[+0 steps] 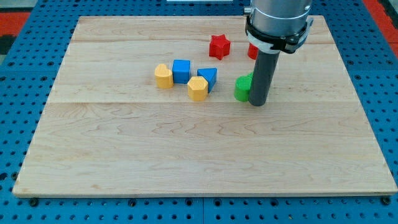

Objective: Slide the yellow hexagon and the yellow heart towards the left side of the board

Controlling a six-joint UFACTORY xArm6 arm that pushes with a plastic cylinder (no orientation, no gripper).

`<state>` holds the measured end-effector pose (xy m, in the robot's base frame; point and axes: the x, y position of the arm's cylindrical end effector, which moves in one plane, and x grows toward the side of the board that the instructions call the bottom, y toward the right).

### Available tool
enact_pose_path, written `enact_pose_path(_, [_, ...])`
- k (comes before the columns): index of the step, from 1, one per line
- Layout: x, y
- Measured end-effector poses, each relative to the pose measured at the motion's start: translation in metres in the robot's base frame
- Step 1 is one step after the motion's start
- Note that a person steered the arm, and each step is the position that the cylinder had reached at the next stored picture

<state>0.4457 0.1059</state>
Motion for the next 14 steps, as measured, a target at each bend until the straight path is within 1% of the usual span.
enact_pose_path(1, [0.006,0.009])
enact_pose_path(3, [0.013,0.009])
enact_pose_path(5, [0.010,0.016])
enact_pose_path(6, [0.014,-0.028])
enact_pose_path(7, [0.014,-0.056])
enact_pose_path(8, [0.014,-0.068])
enact_pose_path(9, [-0.003,-0.070])
enact_pose_path(11, [-0.034,-0.099])
enact_pose_path(12, [-0.036,-0.134])
enact_pose_path(13, [-0.066,-0.212])
enact_pose_path(14, [-0.068,-0.229])
